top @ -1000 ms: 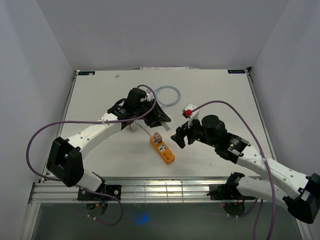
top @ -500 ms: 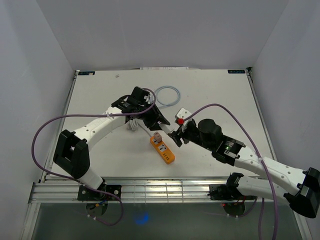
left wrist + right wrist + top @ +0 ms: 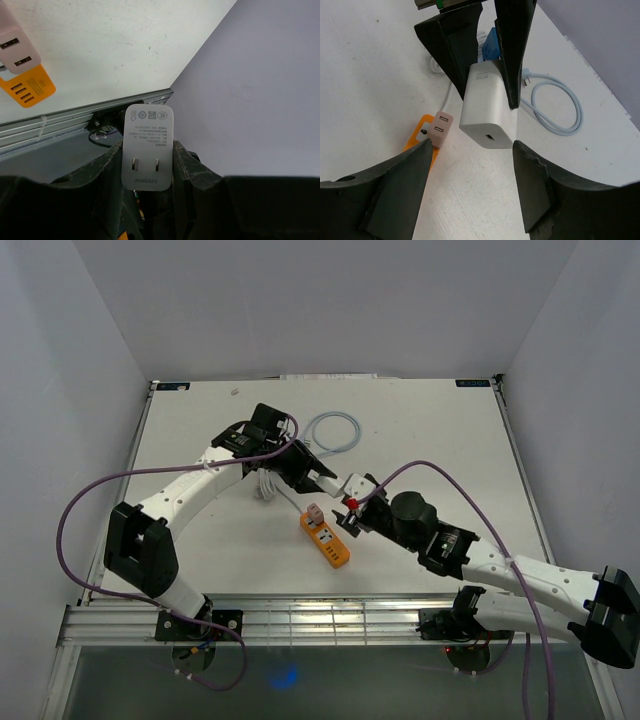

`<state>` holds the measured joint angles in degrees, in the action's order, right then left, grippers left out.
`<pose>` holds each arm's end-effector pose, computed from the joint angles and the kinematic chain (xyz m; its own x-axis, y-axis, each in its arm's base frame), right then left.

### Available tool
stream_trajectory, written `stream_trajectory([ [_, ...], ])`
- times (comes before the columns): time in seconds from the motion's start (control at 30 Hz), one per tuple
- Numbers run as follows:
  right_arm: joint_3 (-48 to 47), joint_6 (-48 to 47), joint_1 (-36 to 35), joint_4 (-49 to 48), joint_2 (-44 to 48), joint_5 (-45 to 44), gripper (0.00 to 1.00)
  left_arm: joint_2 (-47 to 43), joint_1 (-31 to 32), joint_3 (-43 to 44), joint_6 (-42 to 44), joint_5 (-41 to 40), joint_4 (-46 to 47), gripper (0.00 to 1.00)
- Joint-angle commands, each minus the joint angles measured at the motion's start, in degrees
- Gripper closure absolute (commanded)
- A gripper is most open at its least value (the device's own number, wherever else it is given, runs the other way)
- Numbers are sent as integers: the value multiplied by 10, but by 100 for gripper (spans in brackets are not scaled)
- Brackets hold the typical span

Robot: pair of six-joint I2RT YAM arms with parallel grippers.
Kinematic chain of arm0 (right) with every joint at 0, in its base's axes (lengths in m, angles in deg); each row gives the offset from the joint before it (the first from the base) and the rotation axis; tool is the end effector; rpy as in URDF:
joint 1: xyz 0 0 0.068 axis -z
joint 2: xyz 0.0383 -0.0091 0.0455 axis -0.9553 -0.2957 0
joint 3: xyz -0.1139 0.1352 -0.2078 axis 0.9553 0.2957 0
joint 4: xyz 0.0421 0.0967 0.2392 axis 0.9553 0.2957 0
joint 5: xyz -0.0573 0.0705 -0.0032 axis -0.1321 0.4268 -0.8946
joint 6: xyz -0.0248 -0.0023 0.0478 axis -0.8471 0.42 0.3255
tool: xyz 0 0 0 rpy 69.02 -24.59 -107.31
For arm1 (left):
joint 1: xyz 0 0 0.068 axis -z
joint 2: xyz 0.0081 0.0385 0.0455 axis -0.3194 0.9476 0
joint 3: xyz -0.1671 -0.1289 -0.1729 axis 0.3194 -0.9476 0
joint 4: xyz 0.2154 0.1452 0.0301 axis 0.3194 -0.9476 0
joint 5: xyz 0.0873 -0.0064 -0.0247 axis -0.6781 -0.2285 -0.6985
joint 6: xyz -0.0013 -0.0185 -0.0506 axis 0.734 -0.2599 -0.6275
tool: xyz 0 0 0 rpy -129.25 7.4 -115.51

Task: Insert the plug

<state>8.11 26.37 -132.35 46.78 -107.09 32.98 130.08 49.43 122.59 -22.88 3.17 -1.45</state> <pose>0.1208 0.1929 0.2846 0.1714 -0.3289 -0.9287 -0.7433 0.5756 -0.3410 0.2728 -0.1846 0.2897 -0.8359 -0.4652 0.2913 -0.5276 0.5345 -0.6603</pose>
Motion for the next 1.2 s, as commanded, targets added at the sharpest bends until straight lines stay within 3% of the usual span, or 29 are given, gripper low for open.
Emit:
stream_trajectory([
  [0.0,7,-29,-6,-63,-6,-34,30,-23,-1,14,-19,46,-2,100],
  [0.67,-5,-57,-9,-122,-73,-71,44,-44,-1,-16,-16,63,-8,100],
  [0.77,-12,-57,-13,-121,-87,-69,52,-46,-1,-24,-16,68,-8,100],
  [1.03,-14,-51,-18,-124,-85,-65,86,-50,-1,-35,-8,63,-10,100],
  [1.13,-26,-43,-18,-106,-78,-57,92,-46,-1,-34,-1,64,-6,100],
  [1.17,-29,-37,-18,-99,-75,-56,92,-45,-1,-34,6,66,-1,95],
])
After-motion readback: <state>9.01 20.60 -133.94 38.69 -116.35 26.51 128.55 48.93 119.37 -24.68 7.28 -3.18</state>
